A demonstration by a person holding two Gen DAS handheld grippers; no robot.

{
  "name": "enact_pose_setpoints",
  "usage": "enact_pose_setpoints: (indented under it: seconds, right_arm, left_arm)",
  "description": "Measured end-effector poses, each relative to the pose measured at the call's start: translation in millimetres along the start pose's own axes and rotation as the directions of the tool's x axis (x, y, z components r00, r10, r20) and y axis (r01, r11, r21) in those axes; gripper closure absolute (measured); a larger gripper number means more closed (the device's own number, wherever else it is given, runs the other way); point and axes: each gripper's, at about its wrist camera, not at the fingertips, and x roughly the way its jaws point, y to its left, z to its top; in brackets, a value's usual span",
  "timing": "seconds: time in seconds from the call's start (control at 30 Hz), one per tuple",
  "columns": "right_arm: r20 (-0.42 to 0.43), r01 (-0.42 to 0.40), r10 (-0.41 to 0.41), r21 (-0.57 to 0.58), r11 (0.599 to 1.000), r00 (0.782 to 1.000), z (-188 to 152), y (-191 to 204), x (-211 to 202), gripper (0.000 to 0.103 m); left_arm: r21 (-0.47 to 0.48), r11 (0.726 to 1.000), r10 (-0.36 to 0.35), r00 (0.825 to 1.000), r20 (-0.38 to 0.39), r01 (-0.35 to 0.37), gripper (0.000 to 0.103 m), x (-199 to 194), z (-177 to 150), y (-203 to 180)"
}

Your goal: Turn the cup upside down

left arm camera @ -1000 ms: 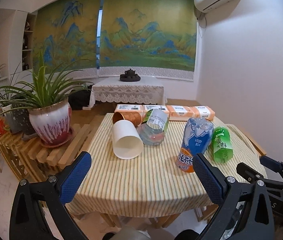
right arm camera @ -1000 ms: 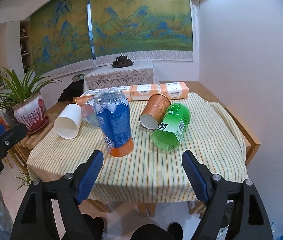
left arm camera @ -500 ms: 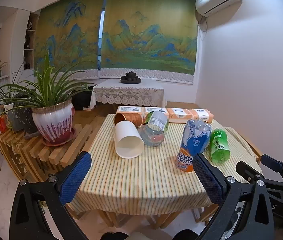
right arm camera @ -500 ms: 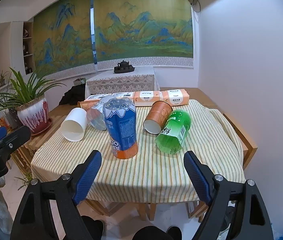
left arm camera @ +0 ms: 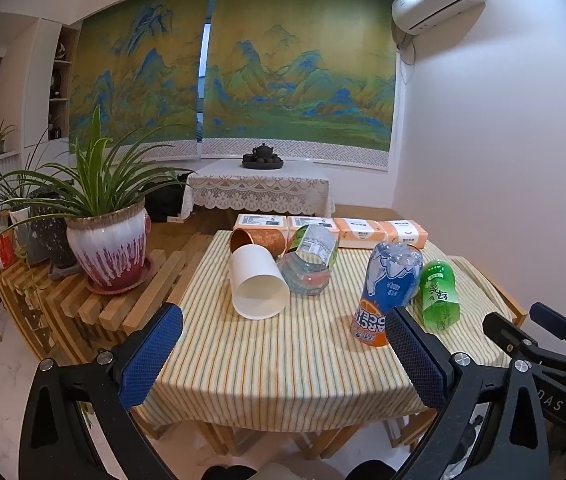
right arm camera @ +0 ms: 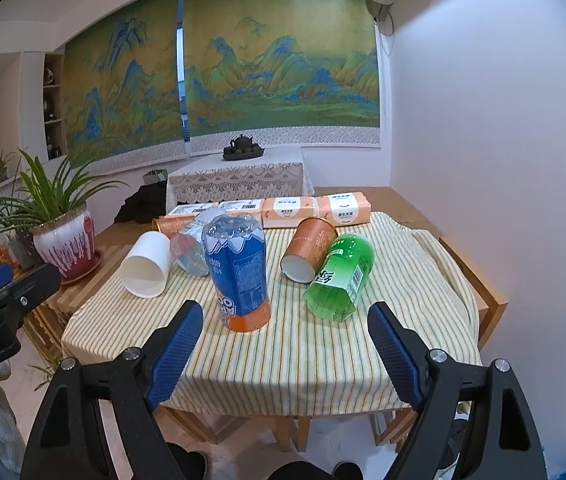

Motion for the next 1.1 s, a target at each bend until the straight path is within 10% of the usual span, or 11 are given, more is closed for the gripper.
enact_pose_setpoints:
  seconds: [1.1]
  right_arm:
    - [0.074, 0.029, -0.029, -0.003, 1.0, 0.997, 2, -3, -10, 0.017]
  left_arm:
    - [-0.004, 1.0, -0.001, 1.0, -0.001, 0.001, 0.0, -1, 0, -3]
